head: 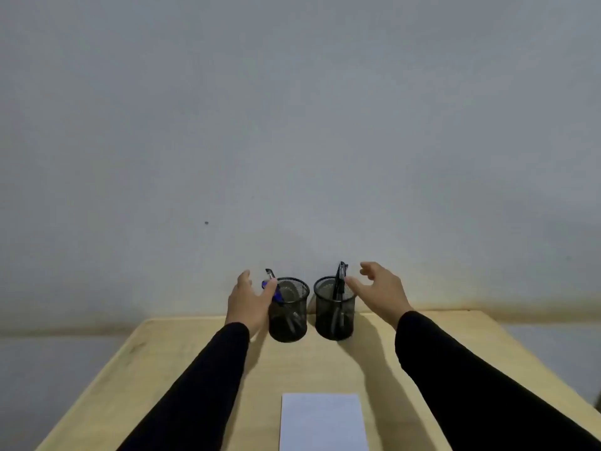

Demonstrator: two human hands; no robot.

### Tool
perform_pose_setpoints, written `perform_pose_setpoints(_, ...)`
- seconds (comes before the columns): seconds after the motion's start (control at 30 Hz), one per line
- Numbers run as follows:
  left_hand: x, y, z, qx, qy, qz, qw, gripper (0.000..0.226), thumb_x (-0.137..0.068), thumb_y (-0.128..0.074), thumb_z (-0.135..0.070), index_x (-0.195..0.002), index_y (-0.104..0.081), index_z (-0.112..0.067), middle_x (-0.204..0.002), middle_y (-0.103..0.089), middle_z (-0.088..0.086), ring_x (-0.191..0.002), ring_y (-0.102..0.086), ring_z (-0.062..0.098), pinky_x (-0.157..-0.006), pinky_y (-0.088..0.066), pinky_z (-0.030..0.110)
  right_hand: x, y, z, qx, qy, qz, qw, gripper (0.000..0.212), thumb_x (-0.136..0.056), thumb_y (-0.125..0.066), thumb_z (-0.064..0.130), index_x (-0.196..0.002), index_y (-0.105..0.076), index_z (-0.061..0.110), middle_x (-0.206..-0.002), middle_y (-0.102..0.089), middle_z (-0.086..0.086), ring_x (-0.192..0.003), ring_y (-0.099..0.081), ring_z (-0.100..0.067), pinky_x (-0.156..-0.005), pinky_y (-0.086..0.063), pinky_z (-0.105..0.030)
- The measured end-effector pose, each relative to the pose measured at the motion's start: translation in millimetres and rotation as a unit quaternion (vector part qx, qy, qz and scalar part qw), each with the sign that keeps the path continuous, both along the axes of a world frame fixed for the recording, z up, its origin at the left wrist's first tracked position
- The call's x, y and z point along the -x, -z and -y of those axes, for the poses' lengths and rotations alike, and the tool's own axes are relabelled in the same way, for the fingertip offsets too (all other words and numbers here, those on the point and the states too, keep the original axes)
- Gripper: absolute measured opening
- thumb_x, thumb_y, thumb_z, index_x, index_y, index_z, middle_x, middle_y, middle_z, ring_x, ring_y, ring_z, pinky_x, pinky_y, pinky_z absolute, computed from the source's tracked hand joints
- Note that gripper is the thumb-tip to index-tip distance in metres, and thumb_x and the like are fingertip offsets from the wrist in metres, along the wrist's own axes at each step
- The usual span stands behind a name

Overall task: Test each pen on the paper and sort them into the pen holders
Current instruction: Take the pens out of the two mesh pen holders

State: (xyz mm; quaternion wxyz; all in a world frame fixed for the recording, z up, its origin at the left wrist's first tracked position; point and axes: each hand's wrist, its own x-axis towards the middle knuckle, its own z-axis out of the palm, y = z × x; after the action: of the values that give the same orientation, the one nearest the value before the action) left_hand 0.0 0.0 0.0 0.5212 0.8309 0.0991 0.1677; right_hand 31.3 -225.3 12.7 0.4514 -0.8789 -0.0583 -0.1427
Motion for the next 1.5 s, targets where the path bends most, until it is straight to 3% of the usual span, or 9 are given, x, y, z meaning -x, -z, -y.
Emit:
perform_pose_setpoints(0.13,-28.5,9.3,-2.0,0.041,-0.001,-0.004,0.999,0.064,-0.091,-0.055,-0.04,-0.142,-0.031,-0.01,-0.143,-0.045,0.01,-0.124,-0.048,0.024,-0.098,-0.038,0.028,-36.0,9.9,-0.3,-0.01,0.006,-0.012,1.0,0.057,-0.083,-0.068,0.036,-0.13,-0.052,0.008,-0.126,-0.059,-0.007,-0.116,-0.053,-0.02,-0.092,-0.038,-0.025)
perform_pose_setpoints(0.27,-44.3,17.7,1.4,0.078,0.006,-0.003,0.997,0.052,-0.087,-0.061,-0.037,-0.13,-0.045,-0.012,-0.122,-0.056,0.005,-0.086,-0.052,0.005,-0.068,-0.041,0.01,-60.8,16.5,-5.9,-0.023,0.018,-0.003,1.0,0.048,-0.078,-0.073,0.036,-0.115,-0.06,0.008,-0.108,-0.064,-0.004,-0.1,-0.057,-0.017,-0.083,-0.04,-0.023)
perform_pose_setpoints(0.37,-53.6,24.5,4.0,0.084,0.002,0.018,0.996,0.047,-0.082,-0.067,-0.038,-0.121,-0.051,-0.017,-0.112,-0.06,-0.002,-0.079,-0.053,-0.002,-0.053,-0.041,0.008,-69.2,21.6,-9.4,-0.047,0.024,0.003,0.999,0.043,-0.073,-0.077,0.034,-0.106,-0.06,0.01,-0.094,-0.065,-0.001,-0.089,-0.061,-0.014,-0.067,-0.042,-0.018)
perform_pose_setpoints(0.57,-67.5,26.0,6.1,0.096,0.0,0.048,0.994,0.047,-0.077,-0.074,-0.034,-0.117,-0.054,-0.02,-0.106,-0.063,-0.008,-0.098,-0.061,0.012,-0.075,-0.046,0.015,-75.9,22.3,-21.3,-0.023,0.002,0.007,1.0,0.045,-0.068,-0.082,0.034,-0.098,-0.053,0.016,-0.086,-0.062,-0.001,-0.08,-0.059,-0.014,-0.063,-0.043,-0.018)
perform_pose_setpoints(0.83,-76.2,33.1,3.0,0.133,0.032,0.051,0.989,0.028,-0.08,-0.071,-0.033,-0.104,-0.064,-0.02,-0.102,-0.068,-0.002,-0.09,-0.065,0.009,-0.067,-0.049,0.014,-78.3,20.5,-31.7,-0.003,-0.045,0.012,0.999,0.034,-0.069,-0.081,0.031,-0.093,-0.06,0.019,-0.071,-0.059,0.007,-0.069,-0.057,-0.011,-0.06,-0.042,-0.02)
perform_pose_setpoints(0.97,-77.0,43.4,2.3,0.167,0.055,0.057,0.983,0.017,-0.081,-0.071,-0.029,-0.093,-0.065,-0.019,-0.097,-0.071,0.004,-0.092,-0.068,0.019,-0.072,-0.053,0.024,-77.8,26.3,-35.7,0.056,-0.058,-0.001,0.997,0.029,-0.072,-0.076,0.044,-0.06,-0.058,0.025,-0.056,-0.056,0.011,-0.063,-0.055,-0.013,-0.074,-0.042,-0.035)
perform_pose_setpoints(1.23,-82.7,49.2,6.6,0.211,0.08,0.028,0.974,0.031,-0.083,-0.068,-0.035,-0.105,-0.06,-0.016,-0.107,-0.067,0.011,-0.096,-0.067,0.022,-0.078,-0.054,0.029,-78.4,27.6,-45.5,0.131,-0.017,0.003,0.991,0.038,-0.074,-0.063,0.062,-0.085,-0.073,0.027,-0.086,-0.071,0.008,-0.098,-0.057,-0.016,-0.079,-0.022,-0.037)
perform_pose_setpoints(1.33,-81.9,47.1,6.4,0.208,0.076,0.027,0.975,0.01,-0.088,-0.062,-0.033,-0.088,-0.059,-0.023,-0.099,-0.068,0.01,-0.091,-0.066,0.021,-0.08,-0.053,0.03,-78.8,27.4,-46.7,0.124,-0.019,0.002,0.992,0.036,-0.076,-0.063,0.059,-0.077,-0.07,0.024,-0.089,-0.069,0.01,-0.101,-0.055,-0.017,-0.078,-0.022,-0.037)
perform_pose_setpoints(1.5,-85.5,49.2,4.8,0.214,0.062,0.012,0.975,0.028,-0.081,-0.061,-0.046,-0.084,-0.065,-0.018,-0.097,-0.07,0.013,-0.095,-0.067,0.029,-0.087,-0.052,0.039,-78.9,24.6,-44.6,0.087,-0.031,-0.017,0.996,0.034,-0.08,-0.064,0.053,-0.057,-0.053,0.03,-0.074,-0.053,0.011,-0.084,-0.052,-0.015,-0.079,-0.022,-0.035)
